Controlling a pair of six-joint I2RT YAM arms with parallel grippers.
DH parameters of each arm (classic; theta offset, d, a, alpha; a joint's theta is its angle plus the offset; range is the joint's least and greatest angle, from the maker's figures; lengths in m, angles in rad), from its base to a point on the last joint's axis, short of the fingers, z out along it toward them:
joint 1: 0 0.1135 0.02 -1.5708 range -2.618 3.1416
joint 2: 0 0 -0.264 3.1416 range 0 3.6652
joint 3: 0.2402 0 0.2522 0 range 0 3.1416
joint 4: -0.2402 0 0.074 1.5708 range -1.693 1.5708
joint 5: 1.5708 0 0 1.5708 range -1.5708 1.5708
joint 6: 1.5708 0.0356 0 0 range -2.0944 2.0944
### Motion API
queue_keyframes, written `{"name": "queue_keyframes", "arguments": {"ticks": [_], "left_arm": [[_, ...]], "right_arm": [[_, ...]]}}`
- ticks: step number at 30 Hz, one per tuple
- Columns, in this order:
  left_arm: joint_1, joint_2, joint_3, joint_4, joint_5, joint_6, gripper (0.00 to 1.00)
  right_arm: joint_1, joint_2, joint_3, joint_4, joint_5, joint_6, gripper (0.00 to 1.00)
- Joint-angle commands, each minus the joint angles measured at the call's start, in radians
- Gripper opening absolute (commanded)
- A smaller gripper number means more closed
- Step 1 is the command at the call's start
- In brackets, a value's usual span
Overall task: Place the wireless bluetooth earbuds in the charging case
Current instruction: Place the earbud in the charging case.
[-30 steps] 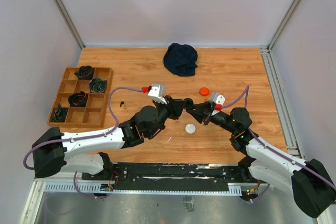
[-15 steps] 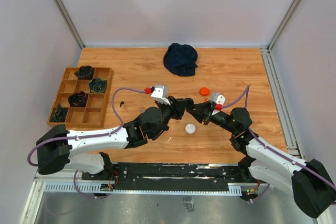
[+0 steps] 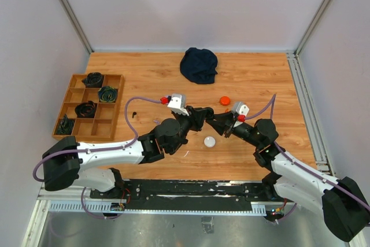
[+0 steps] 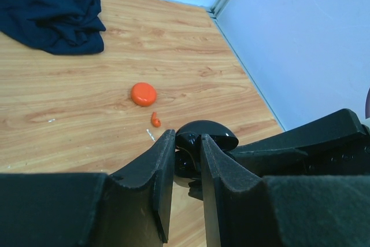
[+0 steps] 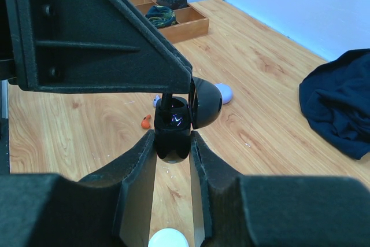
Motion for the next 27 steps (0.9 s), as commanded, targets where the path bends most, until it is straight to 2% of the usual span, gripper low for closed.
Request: {"name": "queue_keyframes", "arguments": {"ticks": [1, 11, 27], "left_arm": [[-0.015, 0.009, 0.031, 0.043, -0.036, 0.020, 0.27], [-0.028, 0.010, 0.027, 0.042, -0.019, 0.015, 0.27], [-0.043, 0.000, 0.015, 0.035, -0.005, 0.017, 0.41]], "right_arm": [[-0.003, -0.018, -0.011, 0.026, 0.008, 0.003, 0.02], [-0.004, -0.018, -0.011, 0.025, 0.010, 0.003, 0.02], [-0.004, -0.026, -0.013, 0.023, 0.014, 0.000, 0.02]]}}
